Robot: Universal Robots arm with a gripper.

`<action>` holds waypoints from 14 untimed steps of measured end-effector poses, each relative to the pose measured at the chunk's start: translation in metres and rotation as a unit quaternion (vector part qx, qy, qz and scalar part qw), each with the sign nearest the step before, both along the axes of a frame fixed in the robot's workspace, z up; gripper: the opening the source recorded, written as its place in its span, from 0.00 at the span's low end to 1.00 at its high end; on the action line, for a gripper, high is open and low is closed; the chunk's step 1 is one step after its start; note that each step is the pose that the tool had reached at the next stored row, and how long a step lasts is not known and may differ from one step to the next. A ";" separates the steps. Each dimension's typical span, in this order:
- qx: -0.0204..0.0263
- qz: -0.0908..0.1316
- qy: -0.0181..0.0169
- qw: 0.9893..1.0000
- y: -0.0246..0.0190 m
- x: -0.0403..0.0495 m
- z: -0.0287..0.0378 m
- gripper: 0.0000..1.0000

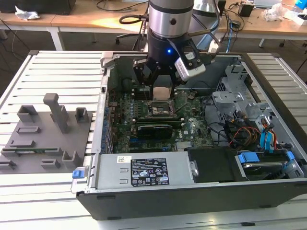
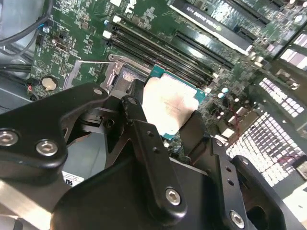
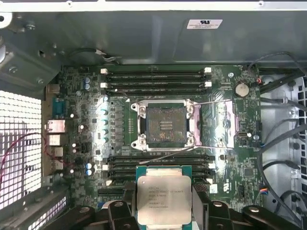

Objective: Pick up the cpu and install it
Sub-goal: 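Pick up the cpu and move it towards the insertion slot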

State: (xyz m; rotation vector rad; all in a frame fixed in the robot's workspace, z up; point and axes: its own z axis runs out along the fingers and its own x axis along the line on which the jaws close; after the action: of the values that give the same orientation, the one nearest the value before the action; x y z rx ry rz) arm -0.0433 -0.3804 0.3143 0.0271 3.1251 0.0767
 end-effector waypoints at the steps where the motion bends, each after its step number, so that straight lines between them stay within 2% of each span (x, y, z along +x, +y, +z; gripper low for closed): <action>1: 0.000 0.000 0.000 1.000 0.0020 0.0002 -0.0042 0.55; 5: 0.000 0.000 0.000 1.000 0.0074 0.0003 -0.0134 0.55; 10: 0.000 0.000 -0.003 1.000 0.0115 0.0002 -0.0180 0.55; 11: 0.000 0.000 -0.003 1.000 0.0131 0.0002 -0.0191 0.55; 13: 0.000 0.000 -0.003 1.000 0.0199 0.0003 -0.0233 0.55; 14: 0.000 0.000 -0.003 1.000 0.0220 0.0005 -0.0247 0.55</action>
State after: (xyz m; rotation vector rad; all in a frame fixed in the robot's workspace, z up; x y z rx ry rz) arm -0.0429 -0.3585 0.2896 0.0263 3.1188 0.0763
